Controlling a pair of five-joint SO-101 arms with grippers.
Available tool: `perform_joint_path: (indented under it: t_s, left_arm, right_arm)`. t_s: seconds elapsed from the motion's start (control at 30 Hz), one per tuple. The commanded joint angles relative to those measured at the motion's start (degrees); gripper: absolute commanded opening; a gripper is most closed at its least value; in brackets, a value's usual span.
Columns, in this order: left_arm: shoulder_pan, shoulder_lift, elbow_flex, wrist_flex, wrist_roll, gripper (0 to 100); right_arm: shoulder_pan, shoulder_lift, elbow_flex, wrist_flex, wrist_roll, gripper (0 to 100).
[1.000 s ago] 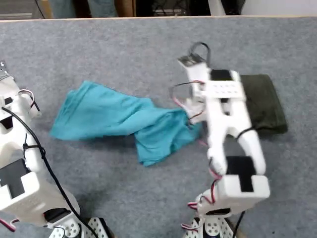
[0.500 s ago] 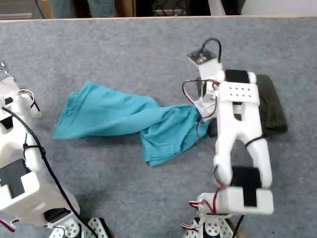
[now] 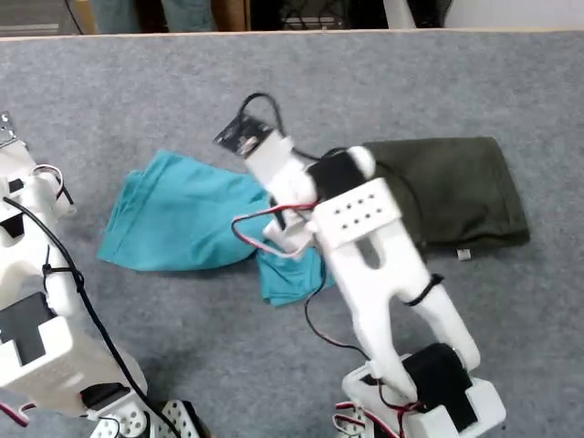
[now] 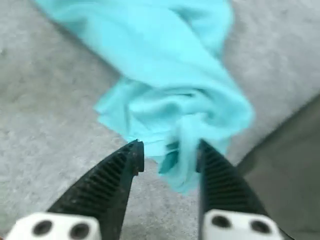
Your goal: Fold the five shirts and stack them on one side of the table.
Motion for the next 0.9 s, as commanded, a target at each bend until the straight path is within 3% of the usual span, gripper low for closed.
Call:
perform_joint_path:
  t_s: [0.0,0.2,0.37,0.53,0.67,0.87]
  left_arm:
    - [0.4,-2.6,0.0,-0.5,0.2,3]
    - [0.4,-2.6,0.0,-0.5,0.2,3]
    - [0.4,-2.6,0.0,-0.4,0.2,3]
    - [0.3,-2.7,0.0,-0.4,0.2,3]
    - [0.2,-2.7,0.0,-0.4,0.2,3]
    - [0.1,-2.7,0.0,-0.4,0.2,3]
  right_arm:
    - [-1.2,-1.7,2.5,-2.2,-0.4,23.0]
    - [12.7,-1.5,5.5,-6.5,3.9,21.4]
    - [23.5,-1.5,5.3,-9.5,8.6,0.9]
    - [31.9,-1.8,4.8,-12.9,11.9,5.9]
    - [29.5,-1.8,-1.4,-5.0,11.6,6.0]
    - [11.0,-1.8,-7.8,9.2,11.6,6.0]
